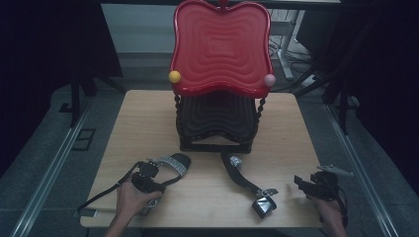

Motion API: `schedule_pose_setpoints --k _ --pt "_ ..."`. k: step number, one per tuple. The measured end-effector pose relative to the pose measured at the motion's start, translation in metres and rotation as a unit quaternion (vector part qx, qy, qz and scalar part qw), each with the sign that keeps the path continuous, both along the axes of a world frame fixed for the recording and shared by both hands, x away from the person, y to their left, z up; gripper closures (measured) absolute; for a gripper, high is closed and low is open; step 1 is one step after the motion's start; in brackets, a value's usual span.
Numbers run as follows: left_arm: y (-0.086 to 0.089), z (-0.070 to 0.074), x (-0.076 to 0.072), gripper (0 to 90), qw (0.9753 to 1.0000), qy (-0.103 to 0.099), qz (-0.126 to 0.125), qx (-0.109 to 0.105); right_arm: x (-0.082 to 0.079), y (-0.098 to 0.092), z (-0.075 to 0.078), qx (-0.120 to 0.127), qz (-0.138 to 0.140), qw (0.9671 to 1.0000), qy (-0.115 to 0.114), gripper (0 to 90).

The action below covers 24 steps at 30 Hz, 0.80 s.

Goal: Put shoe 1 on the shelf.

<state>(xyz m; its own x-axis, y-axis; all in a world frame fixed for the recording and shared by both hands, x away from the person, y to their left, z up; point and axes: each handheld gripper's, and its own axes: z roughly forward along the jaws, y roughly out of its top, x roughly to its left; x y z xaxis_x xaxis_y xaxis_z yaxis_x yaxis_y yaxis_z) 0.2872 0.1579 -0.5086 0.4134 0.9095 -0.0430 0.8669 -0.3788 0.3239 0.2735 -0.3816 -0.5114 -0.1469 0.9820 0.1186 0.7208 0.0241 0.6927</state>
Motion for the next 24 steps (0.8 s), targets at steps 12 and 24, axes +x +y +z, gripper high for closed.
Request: schedule_pose_setpoints --k 12,24 --pt "0.003 0.000 -0.001 42.5 1.0000 0.000 -0.004 -0.008 0.000 0.000 0.000 0.000 0.000 1.0000 -0.002 30.8" --pt "0.047 0.012 -0.003 42.8 0.9903 0.014 0.026 -0.136 0.000 -0.002 0.000 0.001 -0.005 1.0000 -0.003 30.8"
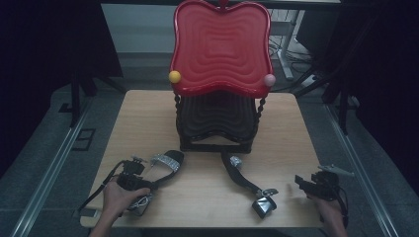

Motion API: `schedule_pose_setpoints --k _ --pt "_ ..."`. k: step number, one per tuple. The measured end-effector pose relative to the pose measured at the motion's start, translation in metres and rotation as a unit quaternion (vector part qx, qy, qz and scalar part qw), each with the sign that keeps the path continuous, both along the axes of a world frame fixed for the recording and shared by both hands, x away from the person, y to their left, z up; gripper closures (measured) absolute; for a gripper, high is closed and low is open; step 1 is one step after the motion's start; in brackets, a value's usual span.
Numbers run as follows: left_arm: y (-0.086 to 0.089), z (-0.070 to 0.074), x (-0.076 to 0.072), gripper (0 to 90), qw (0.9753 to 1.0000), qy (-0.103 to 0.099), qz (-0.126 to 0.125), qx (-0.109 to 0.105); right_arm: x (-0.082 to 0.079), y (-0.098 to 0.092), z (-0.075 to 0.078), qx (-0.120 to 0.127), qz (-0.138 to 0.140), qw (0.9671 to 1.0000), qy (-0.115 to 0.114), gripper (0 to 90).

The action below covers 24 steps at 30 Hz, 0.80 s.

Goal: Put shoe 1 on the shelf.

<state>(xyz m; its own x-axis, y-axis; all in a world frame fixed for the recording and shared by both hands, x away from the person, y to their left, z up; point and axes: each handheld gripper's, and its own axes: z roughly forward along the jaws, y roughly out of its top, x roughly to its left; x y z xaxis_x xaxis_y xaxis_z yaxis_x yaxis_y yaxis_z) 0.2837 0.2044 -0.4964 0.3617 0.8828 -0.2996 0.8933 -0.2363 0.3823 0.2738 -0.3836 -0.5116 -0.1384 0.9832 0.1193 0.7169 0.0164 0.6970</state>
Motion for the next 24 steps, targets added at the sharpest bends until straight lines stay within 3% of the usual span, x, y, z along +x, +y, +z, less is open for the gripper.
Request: schedule_pose_setpoints --k 4,5,7,9,10,11,13,14,15,18,19,21,24 --pt "0.020 0.011 -0.002 42.8 0.9984 -0.008 0.014 -0.054 0.000 0.000 0.000 0.000 -0.001 1.0000 0.002 30.8" --pt "0.020 0.011 -0.002 42.8 0.9984 -0.008 0.014 -0.054 0.000 0.000 0.000 0.000 -0.001 1.0000 0.002 30.8" --pt "0.029 0.016 -0.002 42.8 0.9963 -0.012 0.022 -0.082 0.000 0.000 0.000 0.001 -0.002 1.0000 0.001 30.8" --pt "0.036 0.020 -0.002 42.8 0.9950 -0.016 0.027 -0.095 0.000 0.000 0.000 0.000 -0.001 1.0000 0.001 30.8" --pt "0.043 0.023 -0.001 42.8 0.9930 -0.022 0.032 -0.112 0.000 0.000 0.000 0.000 -0.001 1.0000 0.000 30.8" --pt "0.043 0.023 -0.001 42.8 0.9930 -0.022 0.032 -0.112 0.000 0.000 0.000 0.000 -0.001 1.0000 0.000 30.8" --pt "0.050 0.026 0.000 42.8 0.9904 -0.027 0.042 -0.129 0.000 -0.001 0.000 0.000 -0.001 1.0000 0.001 30.8" --pt "0.056 0.028 0.001 42.8 0.9880 -0.031 0.049 -0.143 0.000 -0.001 0.000 0.000 -0.002 1.0000 0.001 30.8" --pt "0.056 0.028 0.001 42.8 0.9880 -0.031 0.049 -0.143 0.000 -0.001 0.000 0.000 -0.002 1.0000 0.001 30.8" --pt "0.066 0.033 0.003 42.8 0.9824 -0.038 0.064 -0.171 0.000 -0.001 0.000 0.000 -0.002 1.0000 0.001 30.8" --pt "0.066 0.033 0.003 42.8 0.9824 -0.038 0.064 -0.171 0.000 -0.001 0.000 0.000 -0.002 1.0000 0.001 30.8" --pt "0.072 0.037 0.005 42.8 0.9783 -0.047 0.075 -0.188 0.000 -0.001 0.000 0.000 -0.002 1.0000 0.002 30.7" --pt "0.076 0.040 0.007 42.8 0.9761 -0.050 0.080 -0.196 0.000 -0.001 0.000 0.000 -0.002 1.0000 0.002 30.8"
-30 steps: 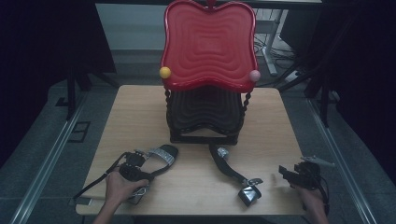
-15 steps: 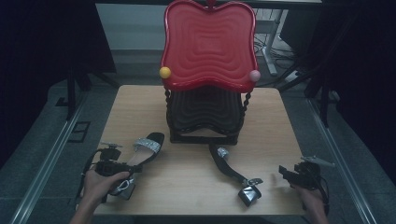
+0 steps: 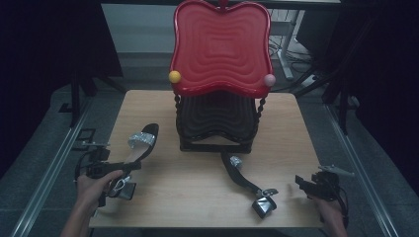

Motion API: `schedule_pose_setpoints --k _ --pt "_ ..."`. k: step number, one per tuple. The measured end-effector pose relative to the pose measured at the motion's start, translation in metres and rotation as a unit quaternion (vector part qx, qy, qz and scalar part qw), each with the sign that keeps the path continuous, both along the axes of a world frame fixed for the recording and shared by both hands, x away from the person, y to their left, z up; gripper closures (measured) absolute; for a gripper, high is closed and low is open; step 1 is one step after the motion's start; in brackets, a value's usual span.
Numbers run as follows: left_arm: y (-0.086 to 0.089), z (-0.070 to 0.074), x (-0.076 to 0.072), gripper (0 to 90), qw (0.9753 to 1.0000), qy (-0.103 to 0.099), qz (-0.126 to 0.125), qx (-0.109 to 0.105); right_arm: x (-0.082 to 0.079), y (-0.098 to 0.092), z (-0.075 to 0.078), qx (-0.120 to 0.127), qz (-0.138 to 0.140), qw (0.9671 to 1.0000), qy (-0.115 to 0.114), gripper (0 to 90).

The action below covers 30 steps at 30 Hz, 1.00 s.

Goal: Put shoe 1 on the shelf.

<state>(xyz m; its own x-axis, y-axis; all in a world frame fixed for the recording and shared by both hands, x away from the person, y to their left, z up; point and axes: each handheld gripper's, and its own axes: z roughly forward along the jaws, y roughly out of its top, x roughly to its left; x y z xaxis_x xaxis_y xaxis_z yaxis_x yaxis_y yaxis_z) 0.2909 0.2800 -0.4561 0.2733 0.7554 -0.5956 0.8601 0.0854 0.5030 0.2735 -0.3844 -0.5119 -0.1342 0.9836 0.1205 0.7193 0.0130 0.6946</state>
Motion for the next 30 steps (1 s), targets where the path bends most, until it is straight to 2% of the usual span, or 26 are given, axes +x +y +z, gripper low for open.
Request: schedule_pose_setpoints --k 8,14,19,27,28,29,30 --pt "0.012 0.020 0.014 42.8 0.9994 -0.018 0.018 -0.024 0.000 0.000 -0.001 -0.001 0.000 1.0000 0.002 30.8" --pt "0.020 0.037 0.030 42.8 0.9974 -0.032 0.034 -0.055 0.000 0.000 -0.001 -0.001 -0.001 1.0000 0.004 30.8" --pt "0.023 0.045 0.041 42.8 0.9965 -0.038 0.041 -0.062 0.000 0.000 -0.001 -0.002 0.000 1.0000 0.004 30.8" --pt "0.027 0.067 0.065 42.8 0.9926 -0.059 0.050 -0.094 0.001 0.000 -0.002 -0.003 -0.001 1.0000 0.005 30.8" --pt "0.030 0.075 0.068 42.8 0.9903 -0.071 0.052 -0.107 0.000 0.000 -0.001 -0.002 -0.001 1.0000 0.005 30.8" --pt "0.030 0.075 0.068 42.9 0.9903 -0.071 0.052 -0.107 0.000 0.000 -0.001 -0.002 -0.001 1.0000 0.005 30.8" --pt "0.032 0.080 0.070 42.9 0.9888 -0.076 0.053 -0.117 0.000 0.000 -0.001 -0.002 -0.001 1.0000 0.003 30.7"
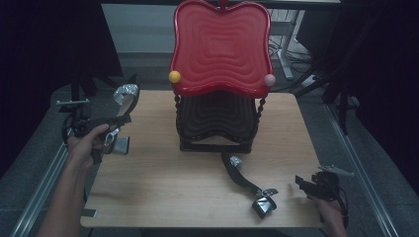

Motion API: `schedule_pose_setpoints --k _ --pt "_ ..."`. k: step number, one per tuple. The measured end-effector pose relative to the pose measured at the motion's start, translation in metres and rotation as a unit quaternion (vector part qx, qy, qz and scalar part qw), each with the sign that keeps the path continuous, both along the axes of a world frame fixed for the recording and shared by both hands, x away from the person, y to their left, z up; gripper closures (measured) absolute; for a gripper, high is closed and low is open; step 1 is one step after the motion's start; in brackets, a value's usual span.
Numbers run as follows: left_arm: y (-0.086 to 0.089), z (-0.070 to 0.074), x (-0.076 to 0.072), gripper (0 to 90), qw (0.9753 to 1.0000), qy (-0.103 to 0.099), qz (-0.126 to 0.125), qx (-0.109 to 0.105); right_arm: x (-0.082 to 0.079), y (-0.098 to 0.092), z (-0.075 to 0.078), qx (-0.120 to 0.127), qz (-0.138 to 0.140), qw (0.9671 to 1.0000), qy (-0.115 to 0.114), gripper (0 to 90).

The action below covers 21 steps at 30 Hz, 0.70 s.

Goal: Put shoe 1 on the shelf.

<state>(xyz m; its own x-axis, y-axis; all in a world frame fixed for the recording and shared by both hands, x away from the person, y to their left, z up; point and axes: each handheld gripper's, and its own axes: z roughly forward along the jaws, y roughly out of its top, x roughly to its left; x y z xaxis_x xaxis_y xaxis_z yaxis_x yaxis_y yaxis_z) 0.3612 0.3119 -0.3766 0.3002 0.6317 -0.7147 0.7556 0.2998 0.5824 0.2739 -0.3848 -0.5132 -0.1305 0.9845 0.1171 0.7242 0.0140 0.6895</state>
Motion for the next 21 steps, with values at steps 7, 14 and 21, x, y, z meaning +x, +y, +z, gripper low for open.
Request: schedule_pose_setpoints --k 7,14,21 --pt "0.000 0.026 0.013 42.8 0.9998 -0.014 0.002 -0.010 0.000 -0.001 0.000 0.002 -0.003 1.0000 0.002 30.8" --pt "-0.013 0.068 0.028 42.9 0.9993 -0.036 -0.006 -0.011 0.001 0.000 -0.001 0.001 -0.001 1.0000 0.001 30.7" --pt "-0.031 0.103 0.035 42.8 0.9985 -0.053 -0.011 -0.011 0.001 0.001 -0.001 0.000 0.002 1.0000 0.000 30.8"
